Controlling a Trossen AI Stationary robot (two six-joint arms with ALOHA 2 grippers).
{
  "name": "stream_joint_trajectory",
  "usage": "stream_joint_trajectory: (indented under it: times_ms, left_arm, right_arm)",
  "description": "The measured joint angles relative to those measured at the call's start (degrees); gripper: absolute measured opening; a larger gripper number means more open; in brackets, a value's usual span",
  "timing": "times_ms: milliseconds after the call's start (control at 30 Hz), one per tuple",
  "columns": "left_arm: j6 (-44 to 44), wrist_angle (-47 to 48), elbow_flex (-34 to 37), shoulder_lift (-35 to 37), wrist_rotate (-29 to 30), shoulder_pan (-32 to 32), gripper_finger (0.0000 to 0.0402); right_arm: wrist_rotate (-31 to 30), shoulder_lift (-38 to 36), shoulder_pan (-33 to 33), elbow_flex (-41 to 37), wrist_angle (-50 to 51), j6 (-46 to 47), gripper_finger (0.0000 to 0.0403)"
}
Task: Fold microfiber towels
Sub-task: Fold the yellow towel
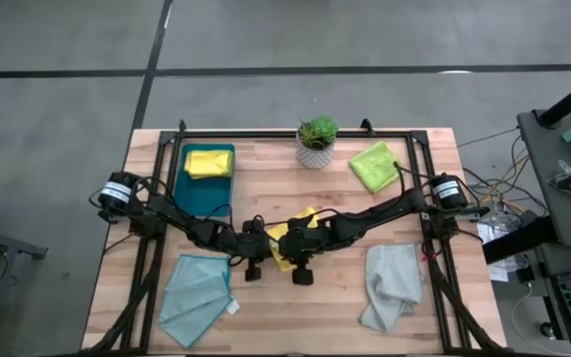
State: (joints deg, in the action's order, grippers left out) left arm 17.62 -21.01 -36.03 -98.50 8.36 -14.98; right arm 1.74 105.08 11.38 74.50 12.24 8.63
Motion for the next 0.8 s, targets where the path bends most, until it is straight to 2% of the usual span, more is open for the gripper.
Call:
stream_joint_trajectory:
  times_ms: [133, 333, 600, 800]
  left_arm:
    - [0.1, -0.1, 0.0, 0.0, -0.3, 0.0, 0.0005]
    - [1.7, 0.9, -0.1, 0.3, -0.8, 0.0, 0.0012]
    - [3.2, 9.1, -0.4, 4.3, -2.1, 0.0, 0.0079]
    - [3.0, 14.7, -1.5, 10.6, -2.3, 0.0, 0.0103]
  right_arm:
    - [0.2, 1.0, 0.1, -0.3, -2.6, 0.4, 0.0033]
    - [3.0, 4.7, 0.4, -0.2, -4.2, -0.2, 0.0088]
    - [3.2, 2.9, 0.3, 0.0, -4.4, -0.5, 0.0154]
    - [2.6, 0.3, 0.3, 0.1, -1.7, -2.9, 0.0163]
